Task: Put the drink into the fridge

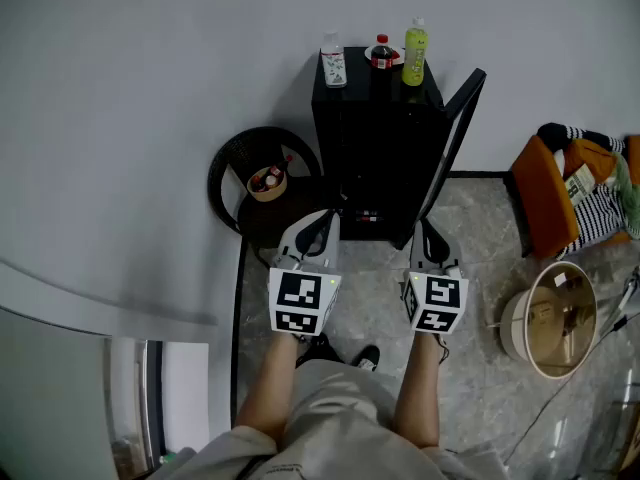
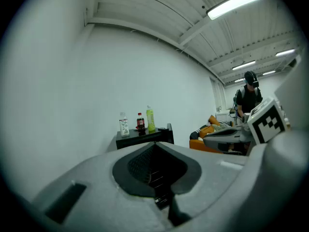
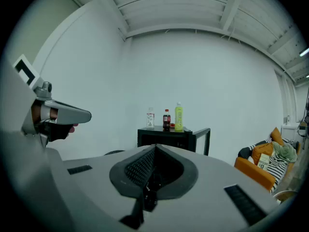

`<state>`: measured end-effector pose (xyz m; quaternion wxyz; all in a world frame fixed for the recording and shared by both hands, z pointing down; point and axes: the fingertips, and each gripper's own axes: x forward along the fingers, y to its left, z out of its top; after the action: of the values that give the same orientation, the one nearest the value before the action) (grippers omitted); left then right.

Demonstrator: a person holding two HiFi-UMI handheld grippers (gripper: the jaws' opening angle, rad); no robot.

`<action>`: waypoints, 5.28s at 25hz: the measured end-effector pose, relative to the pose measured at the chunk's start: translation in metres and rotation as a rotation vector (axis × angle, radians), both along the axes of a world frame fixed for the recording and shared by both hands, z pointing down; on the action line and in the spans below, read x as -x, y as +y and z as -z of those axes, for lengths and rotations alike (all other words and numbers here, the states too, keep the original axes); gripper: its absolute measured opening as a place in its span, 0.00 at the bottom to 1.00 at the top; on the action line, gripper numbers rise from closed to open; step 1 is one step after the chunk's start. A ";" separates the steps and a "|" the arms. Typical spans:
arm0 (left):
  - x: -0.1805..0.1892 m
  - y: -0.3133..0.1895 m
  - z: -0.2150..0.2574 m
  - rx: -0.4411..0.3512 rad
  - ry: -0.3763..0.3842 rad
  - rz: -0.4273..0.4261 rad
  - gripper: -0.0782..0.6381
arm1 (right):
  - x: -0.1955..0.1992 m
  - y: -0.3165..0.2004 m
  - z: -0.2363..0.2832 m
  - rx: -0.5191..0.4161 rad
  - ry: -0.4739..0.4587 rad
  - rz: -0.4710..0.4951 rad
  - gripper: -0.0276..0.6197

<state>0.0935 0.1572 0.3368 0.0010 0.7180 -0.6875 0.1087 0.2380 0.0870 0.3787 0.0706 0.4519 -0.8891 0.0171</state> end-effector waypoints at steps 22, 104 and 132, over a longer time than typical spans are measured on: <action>0.055 -0.040 -0.029 -0.007 0.098 0.105 0.12 | 0.028 -0.064 -0.017 0.066 -0.061 0.129 0.05; 0.311 -0.319 -0.057 0.057 0.167 0.021 0.12 | 0.333 -0.359 0.021 0.006 0.118 0.015 0.52; 0.169 -0.249 -0.145 0.168 0.297 0.011 0.12 | 0.210 -0.246 -0.107 0.070 -0.082 0.058 0.50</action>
<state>-0.0751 -0.0923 0.4816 0.1632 0.7199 -0.6721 0.0583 0.0277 -0.1594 0.4853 0.0502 0.4222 -0.9028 0.0645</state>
